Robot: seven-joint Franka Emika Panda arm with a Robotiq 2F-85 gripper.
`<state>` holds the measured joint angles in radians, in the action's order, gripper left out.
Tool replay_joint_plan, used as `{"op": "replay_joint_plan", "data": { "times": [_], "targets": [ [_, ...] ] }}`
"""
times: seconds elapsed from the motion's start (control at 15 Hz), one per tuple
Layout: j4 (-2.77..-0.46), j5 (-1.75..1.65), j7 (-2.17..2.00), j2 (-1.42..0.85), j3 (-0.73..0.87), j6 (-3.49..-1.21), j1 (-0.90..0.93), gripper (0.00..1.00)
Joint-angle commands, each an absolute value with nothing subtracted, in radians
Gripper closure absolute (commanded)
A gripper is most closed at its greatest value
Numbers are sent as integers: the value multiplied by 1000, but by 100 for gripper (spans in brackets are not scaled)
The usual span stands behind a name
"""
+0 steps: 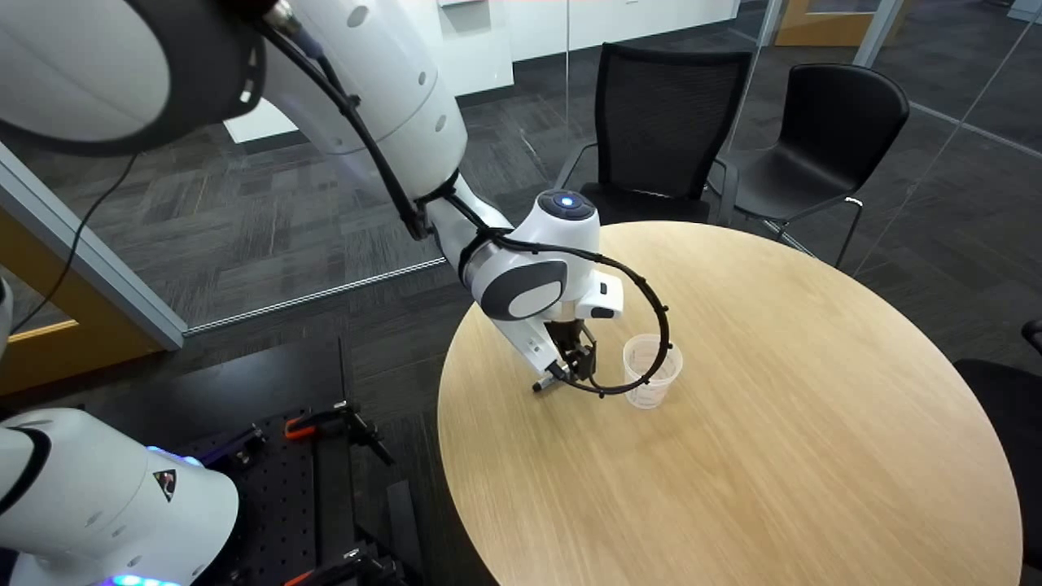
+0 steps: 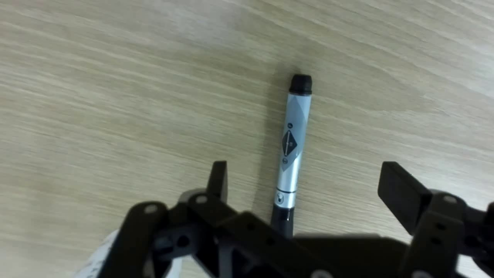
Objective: Put the marker in the cup
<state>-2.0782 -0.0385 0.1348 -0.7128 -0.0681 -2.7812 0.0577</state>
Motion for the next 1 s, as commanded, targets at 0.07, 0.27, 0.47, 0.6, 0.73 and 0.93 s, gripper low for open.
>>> {"op": "replay_joint_plan", "data": {
  "times": [0.07, 0.27, 0.47, 0.6, 0.73, 0.93],
  "targets": [
    [-1979, -53, 162, -785, -94, -2731, 42, 0],
    [-1935, -57, 155, -817, -92, -2710, 50, 0],
    [-1895, -59, 152, -842, -89, -2687, 53, 26],
    [-1871, -61, 152, -856, -89, -2667, 54, 31],
    [-1852, -63, 152, -866, -90, -2651, 55, 47],
    [-1827, -64, 157, -880, -94, -2629, 50, 69]
  ]
}}
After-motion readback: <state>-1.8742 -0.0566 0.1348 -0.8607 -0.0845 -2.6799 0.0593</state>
